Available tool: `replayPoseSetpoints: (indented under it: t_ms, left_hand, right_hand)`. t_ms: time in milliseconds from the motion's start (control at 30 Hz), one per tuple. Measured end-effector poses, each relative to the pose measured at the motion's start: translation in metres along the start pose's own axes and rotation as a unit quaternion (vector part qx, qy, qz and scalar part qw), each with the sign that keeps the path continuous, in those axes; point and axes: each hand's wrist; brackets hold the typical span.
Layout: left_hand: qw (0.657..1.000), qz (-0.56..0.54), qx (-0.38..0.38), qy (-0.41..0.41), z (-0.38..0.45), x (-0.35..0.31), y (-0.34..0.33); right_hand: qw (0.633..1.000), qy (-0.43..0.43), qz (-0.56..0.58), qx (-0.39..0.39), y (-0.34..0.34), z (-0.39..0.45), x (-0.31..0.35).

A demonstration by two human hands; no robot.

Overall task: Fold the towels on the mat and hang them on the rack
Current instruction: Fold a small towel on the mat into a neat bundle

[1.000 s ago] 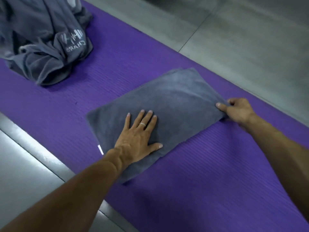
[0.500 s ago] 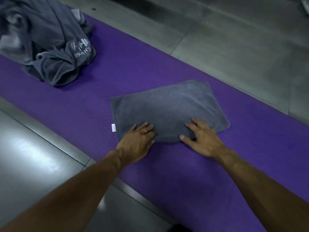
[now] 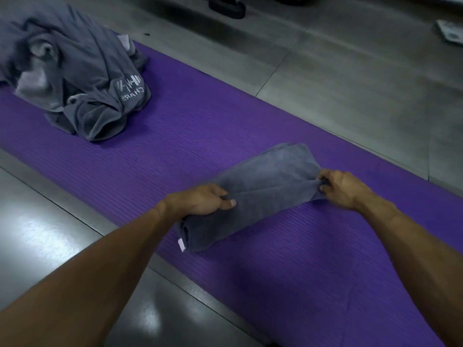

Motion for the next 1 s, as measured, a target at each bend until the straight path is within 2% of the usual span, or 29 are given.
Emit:
replayPoseSetpoints:
  t_ms: [33, 100, 267, 333, 467, 633, 733, 833, 867, 933, 1000]
  left_hand:
    - [1.000, -0.019, 0.022, 0.011, -0.002, 0.000, 0.002]
    - [1.000, -0.014, 0.019, 0.009, -0.003, 0.005, 0.006]
    - [0.990, 0.112, -0.082, -0.010, -0.003, 0.024, 0.014]
    - [0.977, 0.161, -0.138, -0.009, -0.004, 0.030, 0.014]
    - [0.964, 0.150, -0.221, 0.008, 0.000, 0.044, 0.015]
    - [0.937, 0.231, -0.255, 0.058, 0.005, 0.047, 0.021]
    - [0.902, 0.300, -0.305, 0.057, 0.010, 0.040, 0.019]
    - [0.882, 0.309, -0.350, -0.058, 0.022, 0.023, 0.003]
    - [0.885, 0.306, -0.341, -0.083, 0.029, 0.017, -0.006]
    - [0.902, 0.313, -0.289, -0.075, 0.042, 0.013, -0.025]
    - [0.899, 0.341, -0.272, -0.044, 0.049, 0.020, -0.043]
  right_hand:
    - [1.000, -0.003, 0.000, 0.005, 0.008, 0.005, 0.004]
    - [0.999, -0.004, -0.028, -0.016, 0.021, 0.017, 0.014]
    - [0.978, 0.058, -0.173, -0.102, 0.026, 0.049, 0.054]
    - [0.973, 0.064, -0.196, -0.103, 0.020, 0.062, 0.063]
    - [0.964, 0.059, -0.241, -0.095, 0.015, 0.086, 0.066]
    - [0.964, 0.050, -0.251, -0.075, 0.008, 0.108, 0.063]
    - [0.969, 0.034, -0.234, -0.064, -0.002, 0.114, 0.060]
    - [0.975, 0.025, -0.191, -0.112, -0.009, 0.115, 0.062]
    - [0.973, 0.040, -0.169, -0.151, -0.012, 0.114, 0.065]
    - [0.960, 0.106, -0.098, -0.238, -0.023, 0.105, 0.079]
    - [0.946, 0.205, -0.018, -0.250, -0.046, 0.089, 0.102]
Point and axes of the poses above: each hand's wrist, its own z-axis towards the middle knuckle, its own y-axis out of the back of the hand, x = y × z, and after that the axes turned 7 degrees about y, right-handed
